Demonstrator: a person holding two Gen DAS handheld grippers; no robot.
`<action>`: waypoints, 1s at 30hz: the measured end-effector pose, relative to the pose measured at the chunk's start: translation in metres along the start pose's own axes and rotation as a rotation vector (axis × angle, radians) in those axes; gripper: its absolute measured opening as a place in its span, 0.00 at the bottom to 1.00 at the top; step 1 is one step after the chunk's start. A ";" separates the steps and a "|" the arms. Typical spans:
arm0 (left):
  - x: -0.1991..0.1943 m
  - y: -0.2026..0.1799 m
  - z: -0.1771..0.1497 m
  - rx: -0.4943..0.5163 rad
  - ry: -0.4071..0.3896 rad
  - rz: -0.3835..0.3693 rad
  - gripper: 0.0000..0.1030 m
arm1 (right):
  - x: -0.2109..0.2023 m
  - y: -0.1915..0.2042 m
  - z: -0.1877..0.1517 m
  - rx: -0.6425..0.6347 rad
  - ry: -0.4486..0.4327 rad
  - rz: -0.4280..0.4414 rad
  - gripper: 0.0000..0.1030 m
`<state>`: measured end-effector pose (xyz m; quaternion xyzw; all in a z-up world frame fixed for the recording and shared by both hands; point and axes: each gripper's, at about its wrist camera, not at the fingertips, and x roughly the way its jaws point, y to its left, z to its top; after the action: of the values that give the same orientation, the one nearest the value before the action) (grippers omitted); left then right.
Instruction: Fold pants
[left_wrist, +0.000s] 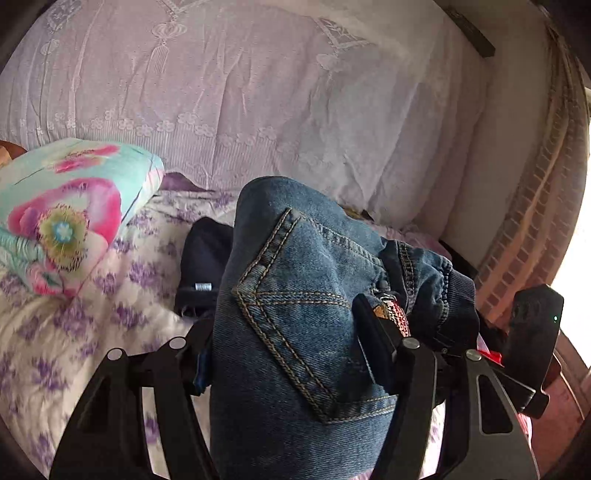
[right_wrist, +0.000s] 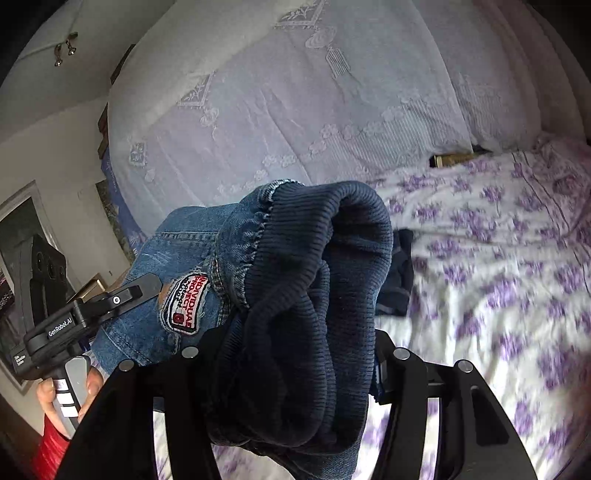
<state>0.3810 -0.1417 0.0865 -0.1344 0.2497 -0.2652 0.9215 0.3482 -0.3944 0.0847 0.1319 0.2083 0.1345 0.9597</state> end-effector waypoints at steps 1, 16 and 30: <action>0.016 0.008 0.012 -0.008 -0.017 0.014 0.61 | 0.019 -0.005 0.010 0.008 -0.014 0.001 0.55; 0.196 0.114 0.017 -0.112 0.012 0.184 0.74 | 0.182 -0.071 0.033 -0.020 -0.061 -0.171 0.76; 0.190 0.112 0.013 -0.039 0.039 0.293 0.96 | 0.146 -0.076 0.029 -0.060 -0.275 -0.473 0.92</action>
<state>0.5749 -0.1541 -0.0193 -0.1091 0.2899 -0.1254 0.9425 0.5040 -0.4252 0.0340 0.0682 0.0971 -0.1062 0.9872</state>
